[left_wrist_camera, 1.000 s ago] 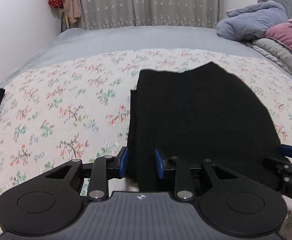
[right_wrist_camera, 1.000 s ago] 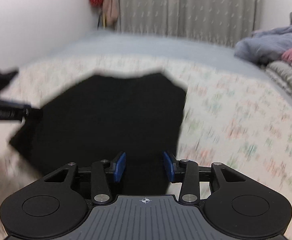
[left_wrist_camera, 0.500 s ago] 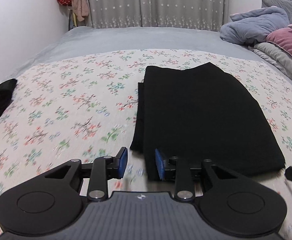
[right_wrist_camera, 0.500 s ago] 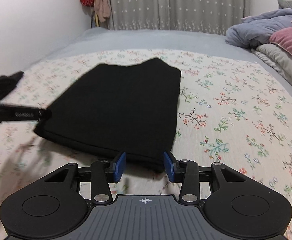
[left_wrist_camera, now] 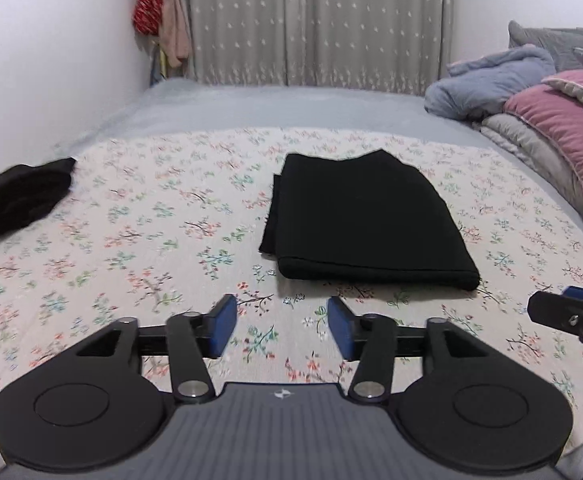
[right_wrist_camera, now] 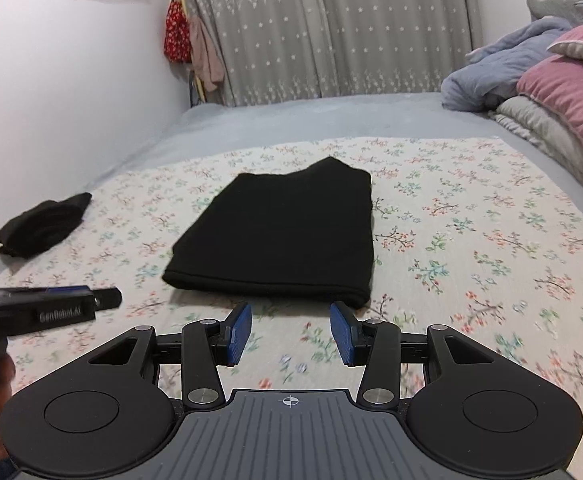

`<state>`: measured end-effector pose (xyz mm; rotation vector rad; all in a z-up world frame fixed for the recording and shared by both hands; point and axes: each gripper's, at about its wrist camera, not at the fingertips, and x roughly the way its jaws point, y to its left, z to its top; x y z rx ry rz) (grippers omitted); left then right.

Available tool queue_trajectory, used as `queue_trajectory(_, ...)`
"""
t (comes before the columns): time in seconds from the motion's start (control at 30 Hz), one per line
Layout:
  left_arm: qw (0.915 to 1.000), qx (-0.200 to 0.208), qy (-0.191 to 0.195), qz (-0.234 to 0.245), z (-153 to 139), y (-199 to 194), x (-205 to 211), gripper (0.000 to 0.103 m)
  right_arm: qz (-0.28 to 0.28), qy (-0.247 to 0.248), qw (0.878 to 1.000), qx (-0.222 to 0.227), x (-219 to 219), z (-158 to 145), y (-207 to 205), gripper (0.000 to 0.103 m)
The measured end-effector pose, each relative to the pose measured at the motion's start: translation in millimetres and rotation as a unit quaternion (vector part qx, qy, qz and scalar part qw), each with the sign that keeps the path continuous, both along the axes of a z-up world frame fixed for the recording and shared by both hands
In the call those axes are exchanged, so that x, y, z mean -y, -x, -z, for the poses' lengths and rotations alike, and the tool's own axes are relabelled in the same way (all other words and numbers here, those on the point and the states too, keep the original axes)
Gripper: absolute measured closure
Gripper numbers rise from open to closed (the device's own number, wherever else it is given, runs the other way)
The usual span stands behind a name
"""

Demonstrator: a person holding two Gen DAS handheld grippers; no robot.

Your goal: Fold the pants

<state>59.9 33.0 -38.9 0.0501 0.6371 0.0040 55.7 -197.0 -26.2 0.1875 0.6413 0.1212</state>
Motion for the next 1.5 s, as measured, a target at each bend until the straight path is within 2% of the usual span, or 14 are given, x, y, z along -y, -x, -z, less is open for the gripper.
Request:
queue_trajectory(0.07,0.9997,0.005,0.023,-0.005,-5,15,-2,0.02,0.015,-0.021,1.0,0.009,-2,-8,19,0.044)
queue_trajectory(0.17,0.9987,0.018,0.047,-0.009,-11,34,-3,0.006,0.04,-0.05,0.997,0.031,-6,-19,47,0.032)
queue_trajectory(0.23,0.9987,0.044,0.025,-0.001,-15,43,2,0.003,0.037,-0.031,0.998,0.043,-12,-27,55,0.027)
queue_trajectory(0.33,0.9971,0.075,-0.009,0.001,-14,47,2,0.002,0.042,-0.001,0.997,0.065,-18,-38,64,0.015)
queue_trajectory(0.4,0.9971,0.076,-0.004,0.0,-8,45,-3,0.002,0.038,0.001,0.996,0.075,-18,-39,70,0.01)
queue_trajectory(0.47,0.9979,0.062,0.01,0.016,0,40,-6,0.002,0.035,0.009,0.996,0.081,-18,-35,74,0.003)
queue_trajectory(0.53,0.9987,0.046,0.007,0.023,9,36,-6,0.002,0.034,0.021,0.996,0.084,-19,-26,74,0.001)
queue_trajectory(0.63,0.9988,0.041,-0.011,0.023,16,35,-2,0.002,0.042,0.023,0.996,0.079,-16,-9,69,0.0)
queue_trajectory(0.8,0.9996,0.026,-0.007,0.007,21,33,-1,0.002,0.065,0.003,0.996,0.054,-8,10,63,0.0)
queue_trajectory(1.07,0.9997,0.016,-0.017,-0.004,23,38,5,0.002,0.056,0.038,0.995,0.076,-14,6,72,0.0)
queue_trajectory(1.5,0.9997,0.013,-0.018,-0.011,26,37,6,0.002,0.057,0.037,0.995,0.079,-12,6,73,0.0)
